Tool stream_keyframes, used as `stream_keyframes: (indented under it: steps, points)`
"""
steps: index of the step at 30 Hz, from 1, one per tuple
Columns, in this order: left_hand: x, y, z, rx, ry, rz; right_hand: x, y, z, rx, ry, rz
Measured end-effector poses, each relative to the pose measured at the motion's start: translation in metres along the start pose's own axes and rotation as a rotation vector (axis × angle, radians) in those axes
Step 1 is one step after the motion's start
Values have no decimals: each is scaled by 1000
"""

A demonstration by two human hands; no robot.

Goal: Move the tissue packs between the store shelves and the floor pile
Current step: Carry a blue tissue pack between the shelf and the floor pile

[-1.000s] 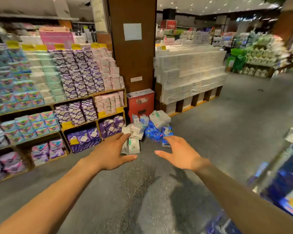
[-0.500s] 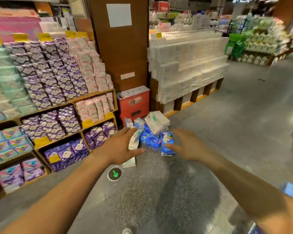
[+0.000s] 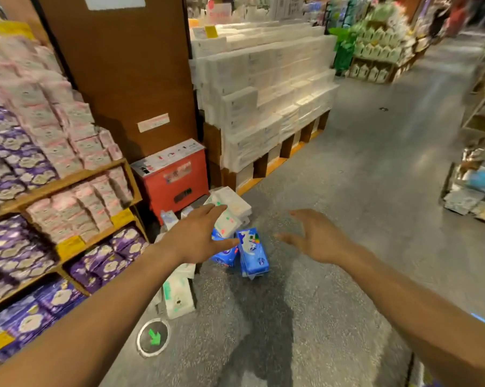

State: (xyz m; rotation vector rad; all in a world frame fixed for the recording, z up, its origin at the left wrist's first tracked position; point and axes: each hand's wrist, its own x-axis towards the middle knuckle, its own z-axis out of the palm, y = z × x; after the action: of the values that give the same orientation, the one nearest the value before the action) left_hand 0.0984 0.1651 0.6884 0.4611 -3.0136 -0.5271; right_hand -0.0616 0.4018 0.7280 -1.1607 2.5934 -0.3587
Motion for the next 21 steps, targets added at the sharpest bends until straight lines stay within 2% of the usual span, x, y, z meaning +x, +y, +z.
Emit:
stream_keyframes:
  steps: [6,14,21]
  points:
    - [118,-19,23,-55,5,-93,133,62,-12,-16,-87,13]
    - [235,-5,38,-132,126,-315,296,126,-72,-80,-198,-234]
    - [291,-26,55,-167,175,-509,415,125,-69,-135,-286,-403]
